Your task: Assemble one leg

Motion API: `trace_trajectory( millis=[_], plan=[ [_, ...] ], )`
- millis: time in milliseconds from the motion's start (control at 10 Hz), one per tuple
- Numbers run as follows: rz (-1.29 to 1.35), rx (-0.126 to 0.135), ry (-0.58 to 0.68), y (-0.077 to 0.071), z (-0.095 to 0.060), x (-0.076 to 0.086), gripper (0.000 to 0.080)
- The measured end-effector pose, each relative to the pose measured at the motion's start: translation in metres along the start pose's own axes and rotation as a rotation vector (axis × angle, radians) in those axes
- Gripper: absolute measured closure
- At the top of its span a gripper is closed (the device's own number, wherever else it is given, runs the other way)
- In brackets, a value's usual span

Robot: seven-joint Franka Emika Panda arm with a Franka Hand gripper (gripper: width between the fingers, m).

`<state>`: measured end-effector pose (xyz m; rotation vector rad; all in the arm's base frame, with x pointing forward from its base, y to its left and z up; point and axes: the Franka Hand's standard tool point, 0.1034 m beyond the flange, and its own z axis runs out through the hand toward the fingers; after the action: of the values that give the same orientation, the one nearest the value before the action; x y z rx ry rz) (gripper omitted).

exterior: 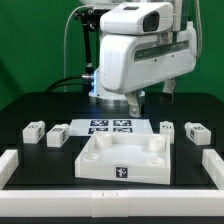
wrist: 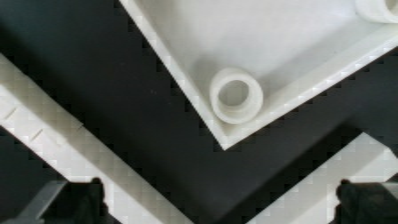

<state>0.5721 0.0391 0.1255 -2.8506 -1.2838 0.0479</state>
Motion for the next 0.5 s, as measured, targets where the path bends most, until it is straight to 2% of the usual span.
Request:
trace_trajectory(
  millis=[500],
  plan=[
    [-0.006,0.0,-0.001,-0.0001,0.0012,-0.0015,0.015]
  ],
)
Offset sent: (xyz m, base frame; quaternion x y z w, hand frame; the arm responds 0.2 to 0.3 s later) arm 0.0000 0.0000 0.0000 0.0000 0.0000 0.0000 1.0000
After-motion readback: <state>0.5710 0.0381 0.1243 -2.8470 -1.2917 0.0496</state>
